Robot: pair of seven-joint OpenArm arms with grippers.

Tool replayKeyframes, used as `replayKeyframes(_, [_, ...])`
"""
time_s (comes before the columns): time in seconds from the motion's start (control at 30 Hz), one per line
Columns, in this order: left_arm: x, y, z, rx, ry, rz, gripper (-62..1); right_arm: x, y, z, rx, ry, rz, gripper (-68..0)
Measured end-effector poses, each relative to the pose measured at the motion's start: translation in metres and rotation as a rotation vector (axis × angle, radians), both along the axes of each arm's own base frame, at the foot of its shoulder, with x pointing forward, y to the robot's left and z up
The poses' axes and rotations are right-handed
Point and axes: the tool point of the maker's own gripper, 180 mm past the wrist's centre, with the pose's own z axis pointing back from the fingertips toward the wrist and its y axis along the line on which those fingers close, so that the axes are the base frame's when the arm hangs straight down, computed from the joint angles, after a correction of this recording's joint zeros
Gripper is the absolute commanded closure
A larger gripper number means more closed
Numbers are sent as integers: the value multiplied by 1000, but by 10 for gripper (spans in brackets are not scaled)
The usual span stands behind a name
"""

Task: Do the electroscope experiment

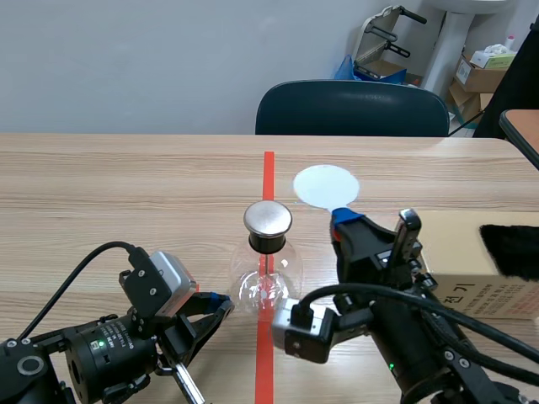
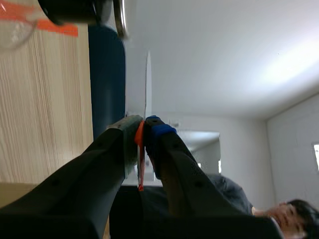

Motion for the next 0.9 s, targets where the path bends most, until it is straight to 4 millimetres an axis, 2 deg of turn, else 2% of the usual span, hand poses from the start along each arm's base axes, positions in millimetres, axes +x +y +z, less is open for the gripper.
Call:
replayKeyframes(0.27, [0,0,0,0,0,0,-27,11,-36,2,12,-11,-207,-9])
replayKeyframes(0.47, [0,0,0,0,0,0,-27,13,-55,4,18,-16,-315,-9])
replayKeyframes(0.63, [0,0,0,0,0,0,-27,14,-64,4,21,-19,-364,-9])
replayKeyframes(0.9, [0,0,0,0,0,0,-27,14,-64,4,21,-19,-364,-9])
